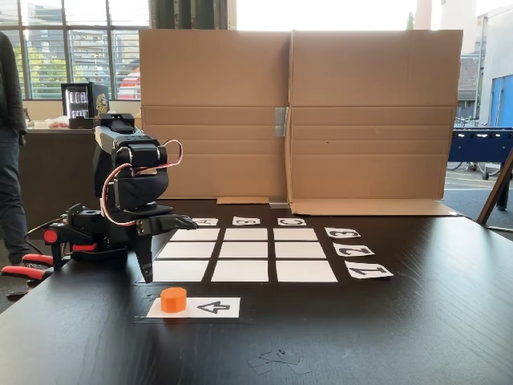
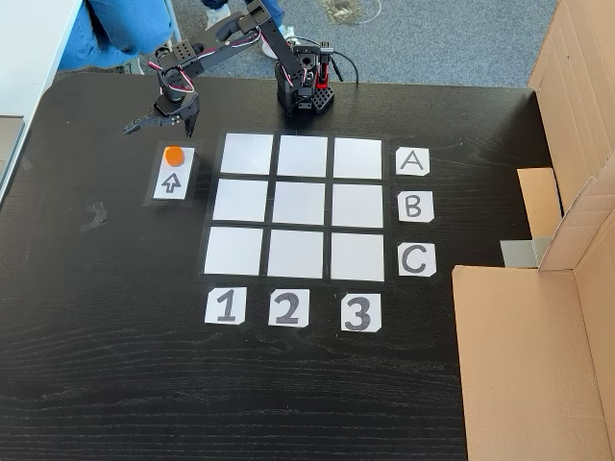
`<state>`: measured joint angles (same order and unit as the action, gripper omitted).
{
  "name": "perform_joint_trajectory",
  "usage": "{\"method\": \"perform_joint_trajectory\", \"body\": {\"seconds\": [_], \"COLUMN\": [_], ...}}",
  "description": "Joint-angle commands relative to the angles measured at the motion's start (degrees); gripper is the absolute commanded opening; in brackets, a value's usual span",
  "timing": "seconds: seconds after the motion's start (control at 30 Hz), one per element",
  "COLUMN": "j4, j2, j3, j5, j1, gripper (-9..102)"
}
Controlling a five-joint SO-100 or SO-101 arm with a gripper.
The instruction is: Pick up the round, orange token and place it in the grid on square B1.
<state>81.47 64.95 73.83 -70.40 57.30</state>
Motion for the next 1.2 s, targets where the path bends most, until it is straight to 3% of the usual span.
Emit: {"method": "perform_joint_trajectory", "body": {"seconds": [0.0,0.7,0.77,0.87,0.9,1.17], "j4": [-0.53,-3.52,-4.13,-5.71,-7.12,-9.40], "j2": [-0.53,-8.00,-8.09,-7.91,-7.82,-7.91], "j3": [-3.08,-5.71,-5.98,-7.82,-7.82,-7.82], "j5": [0.53,0.26,0.35,0.70,0.70,0.70], "j1": [-0.97,-3.87,-3.87,-4.04,-4.04,-3.16], "gripper": [95,91,75,35,18,0]}}
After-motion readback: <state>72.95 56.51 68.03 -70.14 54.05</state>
